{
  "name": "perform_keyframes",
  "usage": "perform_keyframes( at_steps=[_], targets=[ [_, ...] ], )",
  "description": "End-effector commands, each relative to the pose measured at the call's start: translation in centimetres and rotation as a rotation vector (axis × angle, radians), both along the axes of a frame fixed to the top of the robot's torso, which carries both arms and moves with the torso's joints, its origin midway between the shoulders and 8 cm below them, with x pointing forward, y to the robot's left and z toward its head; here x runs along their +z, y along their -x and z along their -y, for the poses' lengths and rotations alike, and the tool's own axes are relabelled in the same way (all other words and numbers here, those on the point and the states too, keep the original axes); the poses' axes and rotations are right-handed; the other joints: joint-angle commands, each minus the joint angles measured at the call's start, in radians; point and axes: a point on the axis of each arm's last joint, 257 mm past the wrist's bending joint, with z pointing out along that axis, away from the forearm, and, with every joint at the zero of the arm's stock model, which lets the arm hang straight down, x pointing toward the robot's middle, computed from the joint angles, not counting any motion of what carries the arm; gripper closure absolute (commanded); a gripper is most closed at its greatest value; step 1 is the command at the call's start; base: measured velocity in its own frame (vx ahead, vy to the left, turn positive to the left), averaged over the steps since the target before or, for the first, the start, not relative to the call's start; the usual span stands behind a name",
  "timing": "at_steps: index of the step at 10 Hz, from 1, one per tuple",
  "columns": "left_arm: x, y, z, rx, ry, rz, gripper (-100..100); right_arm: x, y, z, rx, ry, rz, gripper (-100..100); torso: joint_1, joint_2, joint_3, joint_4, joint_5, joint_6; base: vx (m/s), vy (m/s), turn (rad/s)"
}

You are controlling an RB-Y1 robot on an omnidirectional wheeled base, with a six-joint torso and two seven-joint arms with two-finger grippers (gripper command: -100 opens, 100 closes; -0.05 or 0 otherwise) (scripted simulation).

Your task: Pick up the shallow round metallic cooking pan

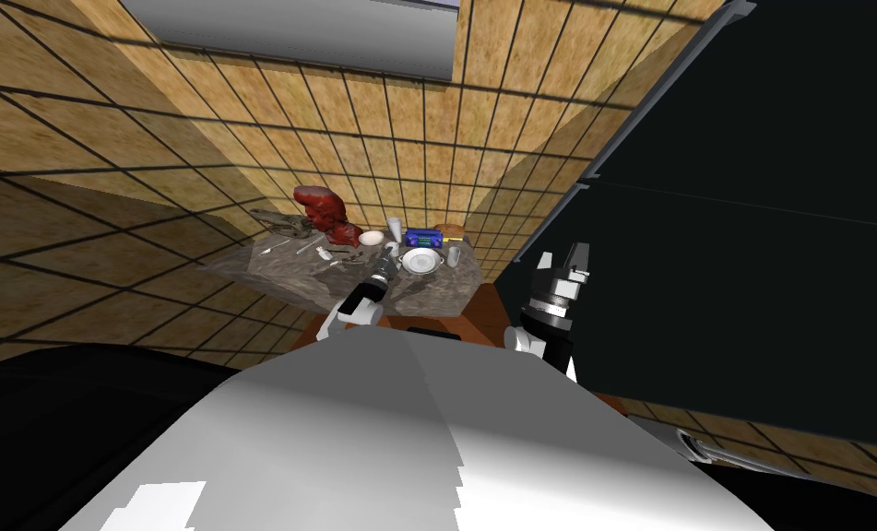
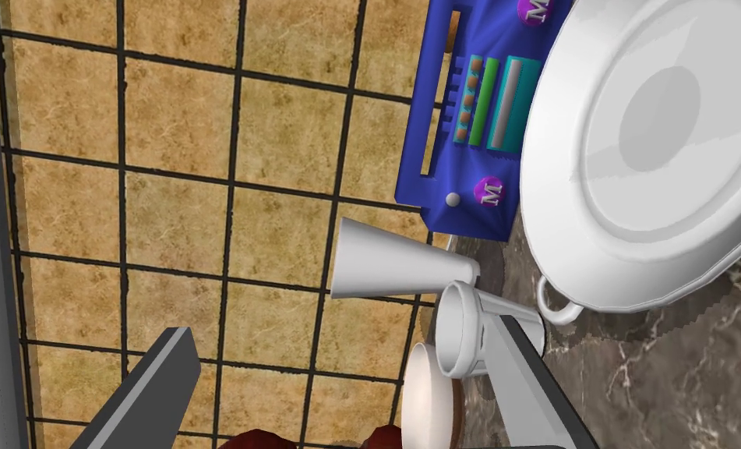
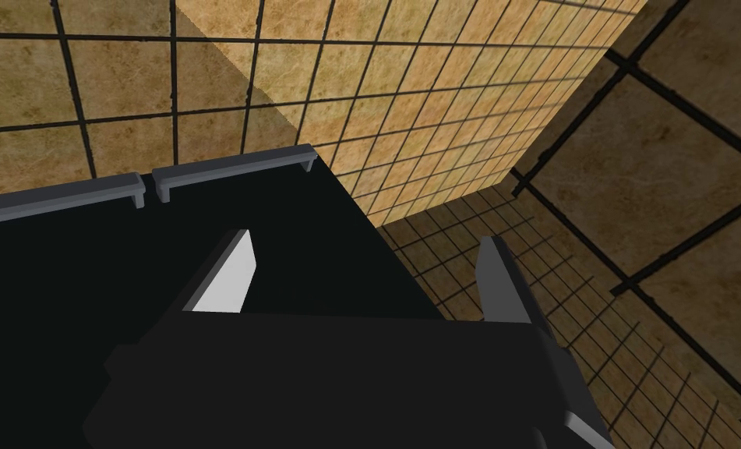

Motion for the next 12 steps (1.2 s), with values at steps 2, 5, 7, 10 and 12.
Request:
perform_keyframes(
  at_steps=[2, 5, 7, 10, 12],
  targets=[
    [-1.8, -0.2, 0.0, 0.002, 0.014, -0.067, -100, 0.0, 0.0, 0.0, 0.000, 0.000, 0.000, 0, 0.000, 0.000, 0.000, 0.000, 0.000, 0.000, -0.025, 0.009, 0.003],
    [-4.1, -0.2, 0.2, 0.004, 0.034, -0.152, -100, 0.0, 0.0, 0.0, 0.000, 0.000, 0.000, 0, -0.001, -0.001, 0.000, 0.000, 0.000, 0.000, -0.019, 0.008, 0.000],
    [-5.3, -0.2, 0.3, 0.006, 0.041, -0.196, -100, 0.0, 0.0, 0.0, 0.000, 0.000, 0.000, 0, -0.001, -0.001, -0.001, 0.000, 0.000, 0.000, -0.008, 0.002, -0.003],
    [-6.6, 0.0, 0.3, 0.009, 0.045, -0.246, -100, 0.0, 0.0, 0.0, 0.000, 0.000, 0.000, 0, -0.001, -0.002, -0.001, 0.000, 0.000, 0.000, 0.000, 0.000, 0.000],
    [-8.2, 0.1, 0.5, 0.013, 0.049, -0.309, -100, 0.0, 0.0, 0.0, 0.000, 0.000, 0.000, 0, -0.002, -0.002, -0.001, 0.000, 0.000, 0.000, 0.013, -0.012, -0.014]
  ],
)
